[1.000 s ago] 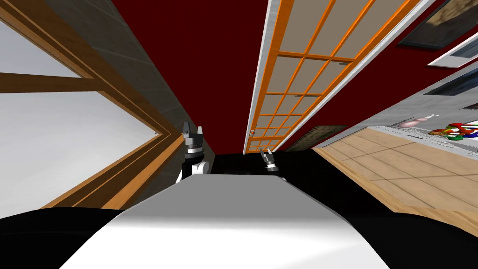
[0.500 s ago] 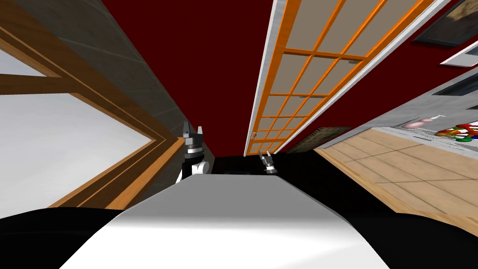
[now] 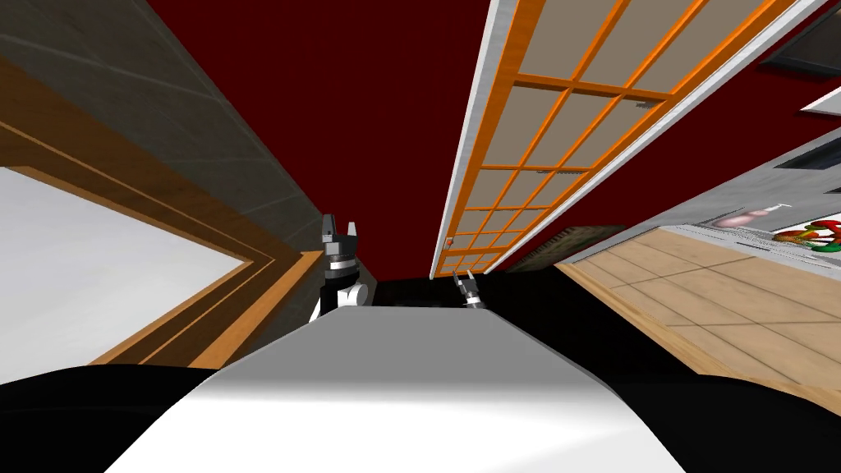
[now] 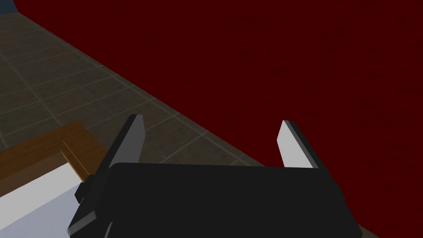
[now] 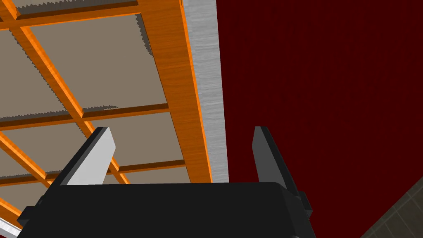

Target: Pull the door open

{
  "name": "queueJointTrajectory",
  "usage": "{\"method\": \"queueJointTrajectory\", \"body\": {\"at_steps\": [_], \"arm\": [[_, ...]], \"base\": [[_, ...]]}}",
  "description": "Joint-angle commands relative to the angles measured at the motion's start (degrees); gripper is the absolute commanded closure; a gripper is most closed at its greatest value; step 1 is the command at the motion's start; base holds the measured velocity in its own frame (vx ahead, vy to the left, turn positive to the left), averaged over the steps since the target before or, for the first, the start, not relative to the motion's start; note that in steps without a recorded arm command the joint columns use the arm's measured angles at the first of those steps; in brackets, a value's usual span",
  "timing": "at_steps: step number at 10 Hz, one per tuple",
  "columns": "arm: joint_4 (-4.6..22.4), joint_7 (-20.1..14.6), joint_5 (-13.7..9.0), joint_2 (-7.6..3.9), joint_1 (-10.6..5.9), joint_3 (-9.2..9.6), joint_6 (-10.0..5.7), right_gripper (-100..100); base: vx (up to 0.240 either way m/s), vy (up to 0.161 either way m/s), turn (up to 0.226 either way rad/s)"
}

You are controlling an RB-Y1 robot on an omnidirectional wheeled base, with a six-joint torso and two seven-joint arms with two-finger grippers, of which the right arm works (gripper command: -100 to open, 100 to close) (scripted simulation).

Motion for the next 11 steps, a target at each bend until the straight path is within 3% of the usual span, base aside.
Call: {"method": "queueJointTrajectory", "body": {"at_steps": [1, 6, 9, 11], "arm": [[2.0, 1.4, 0.6, 0.32, -0.48, -0.47, -1.00, -100], [7.9, 6.6, 3.7, 2.33, -1.04, -1.98, -4.12, -100], [9.9, 8.3, 4.8, 3.10, -1.22, -2.49, -5.20, -100], [12.3, 10.5, 6.1, 4.28, -1.43, -3.12, -6.54, -100]], "base": [[0.144, 0.003, -0.013], [0.166, -0.008, -0.034], [0.124, -0.033, -0.033], [0.210, -0.105, -0.078]]}}
